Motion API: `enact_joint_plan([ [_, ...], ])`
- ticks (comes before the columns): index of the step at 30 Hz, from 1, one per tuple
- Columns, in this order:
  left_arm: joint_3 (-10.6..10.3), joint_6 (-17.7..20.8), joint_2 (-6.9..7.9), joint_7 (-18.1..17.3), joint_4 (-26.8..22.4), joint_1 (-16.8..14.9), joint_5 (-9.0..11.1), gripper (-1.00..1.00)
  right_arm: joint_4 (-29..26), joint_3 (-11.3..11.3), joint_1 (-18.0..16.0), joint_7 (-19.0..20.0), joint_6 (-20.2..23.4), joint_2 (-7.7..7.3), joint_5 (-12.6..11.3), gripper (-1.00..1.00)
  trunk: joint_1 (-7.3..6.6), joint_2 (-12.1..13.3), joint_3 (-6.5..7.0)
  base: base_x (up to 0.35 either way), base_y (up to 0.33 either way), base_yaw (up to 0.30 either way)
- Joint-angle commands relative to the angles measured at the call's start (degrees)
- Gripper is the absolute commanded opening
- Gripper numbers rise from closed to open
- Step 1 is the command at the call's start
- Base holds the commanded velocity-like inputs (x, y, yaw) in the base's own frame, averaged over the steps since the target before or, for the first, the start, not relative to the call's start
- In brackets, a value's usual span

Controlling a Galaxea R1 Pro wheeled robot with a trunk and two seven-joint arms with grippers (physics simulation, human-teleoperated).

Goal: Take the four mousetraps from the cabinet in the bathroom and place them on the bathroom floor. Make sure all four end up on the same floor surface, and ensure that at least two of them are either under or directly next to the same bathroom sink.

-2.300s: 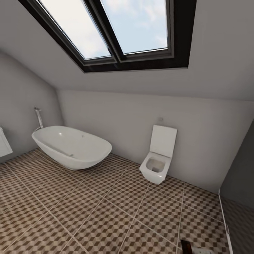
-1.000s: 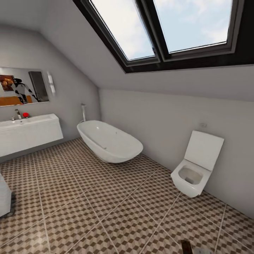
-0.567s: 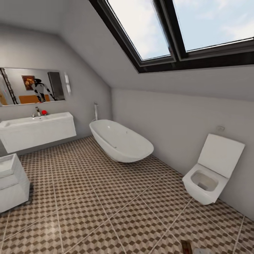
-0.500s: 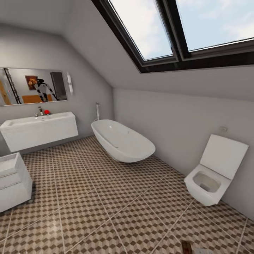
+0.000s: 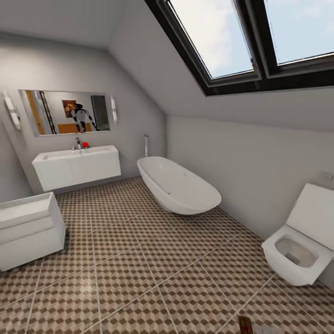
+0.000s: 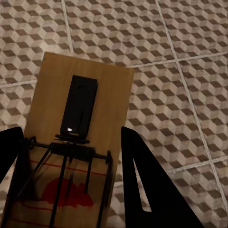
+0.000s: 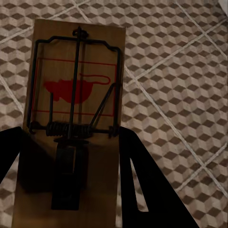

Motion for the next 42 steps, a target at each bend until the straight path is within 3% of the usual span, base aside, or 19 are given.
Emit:
enact_joint_plan([
  [1, 0.02, -0.35, 0.00, -0.40, 0.26, -0.09, 0.21, -1.00, 0.16, 0.50, -0.04, 0.12, -0.30, 0.01, -0.60, -1.00, 0.02, -0.05, -0.02, 0.000, 0.000, 0.254],
  [15, 0.07, -0.35, 0.09, -0.35, 0.26, -0.09, 0.19, -1.00, 0.16, 0.49, -0.04, 0.12, -0.30, 0.01, -0.60, -1.00, 0.02, -0.05, -0.02, 0.000, 0.000, 0.214],
  [30, 0.07, -0.35, 0.09, -0.40, 0.26, -0.09, 0.23, -1.00, 0.16, 0.66, -0.04, 0.41, -0.29, 0.01, -0.60, -1.00, 0.02, -0.05, -0.02, 0.004, 0.000, 0.014],
  [42, 0.10, -0.32, 0.14, -0.32, 0.26, -0.09, 0.26, -1.00, 0.15, 0.73, -0.04, 0.47, -0.30, -0.02, -0.60, -1.00, 0.02, -0.05, -0.02, 0.288, 0.000, 0.046],
])
